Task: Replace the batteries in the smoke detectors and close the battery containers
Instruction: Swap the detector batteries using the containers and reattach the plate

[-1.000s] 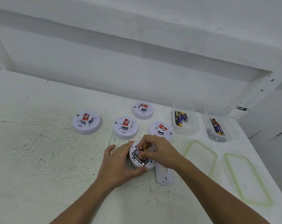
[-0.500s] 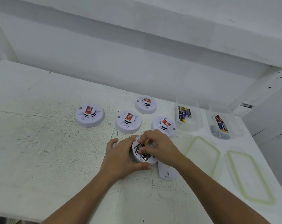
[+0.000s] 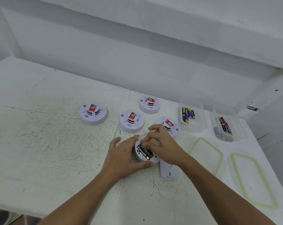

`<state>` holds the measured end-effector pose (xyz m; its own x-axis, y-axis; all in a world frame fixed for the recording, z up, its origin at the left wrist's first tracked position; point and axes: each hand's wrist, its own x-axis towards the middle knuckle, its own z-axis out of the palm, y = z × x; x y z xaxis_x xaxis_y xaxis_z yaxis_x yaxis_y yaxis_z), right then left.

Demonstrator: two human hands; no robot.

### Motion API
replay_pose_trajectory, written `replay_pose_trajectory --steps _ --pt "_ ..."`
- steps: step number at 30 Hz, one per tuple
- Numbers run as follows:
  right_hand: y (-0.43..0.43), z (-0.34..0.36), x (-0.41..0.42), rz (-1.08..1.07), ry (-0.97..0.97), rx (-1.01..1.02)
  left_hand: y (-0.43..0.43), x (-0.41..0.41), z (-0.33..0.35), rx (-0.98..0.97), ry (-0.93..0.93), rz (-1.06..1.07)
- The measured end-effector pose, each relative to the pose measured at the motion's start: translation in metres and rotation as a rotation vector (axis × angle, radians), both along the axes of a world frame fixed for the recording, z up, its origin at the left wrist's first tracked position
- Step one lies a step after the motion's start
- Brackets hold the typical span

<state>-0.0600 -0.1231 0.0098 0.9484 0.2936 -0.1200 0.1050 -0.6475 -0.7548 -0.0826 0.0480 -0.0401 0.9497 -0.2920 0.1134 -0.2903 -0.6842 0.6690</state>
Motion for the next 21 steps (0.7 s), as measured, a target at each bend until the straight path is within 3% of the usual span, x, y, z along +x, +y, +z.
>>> replay_pose_trajectory --steps 15,21 --pt "0.009 0.005 0.001 -0.162 0.148 0.034 0.001 0.000 -0.001 -0.016 -0.003 -0.013" --pt "0.011 0.002 0.002 -0.219 0.139 -0.057 0.001 0.002 -0.001 -0.018 -0.003 -0.015"
